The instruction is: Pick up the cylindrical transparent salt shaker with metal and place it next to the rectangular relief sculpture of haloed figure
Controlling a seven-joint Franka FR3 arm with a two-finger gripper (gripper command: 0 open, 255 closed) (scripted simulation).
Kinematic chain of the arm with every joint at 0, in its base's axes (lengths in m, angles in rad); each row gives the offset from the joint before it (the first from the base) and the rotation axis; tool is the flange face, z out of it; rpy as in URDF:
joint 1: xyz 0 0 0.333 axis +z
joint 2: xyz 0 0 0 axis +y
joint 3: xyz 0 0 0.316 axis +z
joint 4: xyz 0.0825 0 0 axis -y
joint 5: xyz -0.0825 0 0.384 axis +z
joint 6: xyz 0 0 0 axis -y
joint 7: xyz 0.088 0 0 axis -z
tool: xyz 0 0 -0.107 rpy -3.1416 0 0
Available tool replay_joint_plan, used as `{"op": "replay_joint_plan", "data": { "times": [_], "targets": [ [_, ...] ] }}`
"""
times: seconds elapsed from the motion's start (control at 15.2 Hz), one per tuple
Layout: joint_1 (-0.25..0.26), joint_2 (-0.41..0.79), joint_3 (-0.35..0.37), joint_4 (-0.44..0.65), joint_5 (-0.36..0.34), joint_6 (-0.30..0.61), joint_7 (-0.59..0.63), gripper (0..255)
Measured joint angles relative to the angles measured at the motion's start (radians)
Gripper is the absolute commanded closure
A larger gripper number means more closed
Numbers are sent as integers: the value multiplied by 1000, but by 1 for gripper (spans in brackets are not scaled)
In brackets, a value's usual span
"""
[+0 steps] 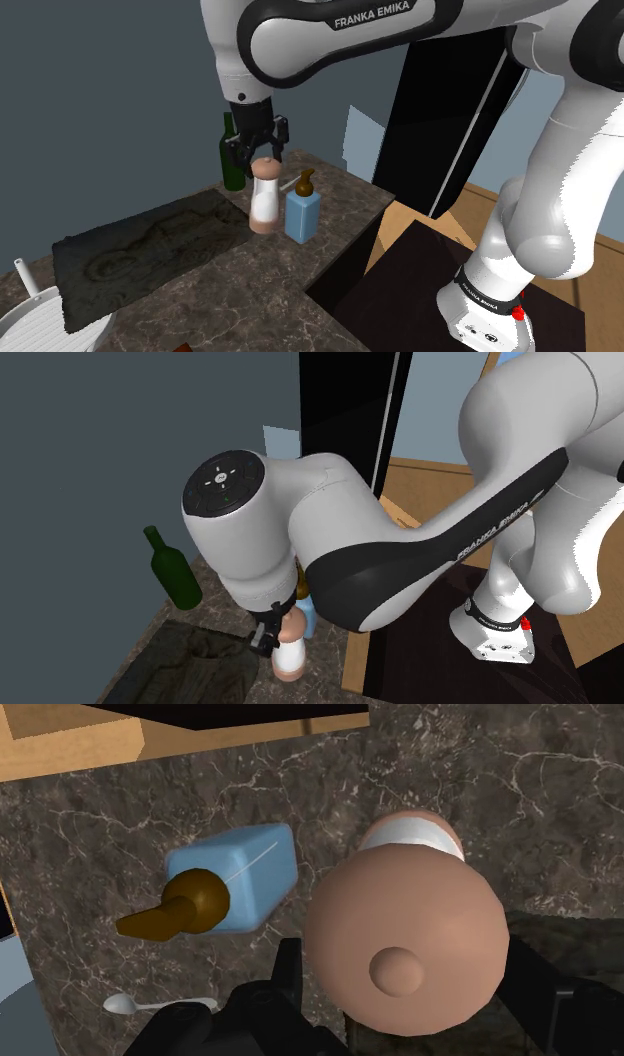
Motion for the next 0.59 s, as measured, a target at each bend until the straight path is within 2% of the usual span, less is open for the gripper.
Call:
{"op": "replay_joint_plan", "data": {
  "times": [0.59],
  "targets": [
    [0, 23, -2, -94, -13, 114, 21, 255]
  ]
}}
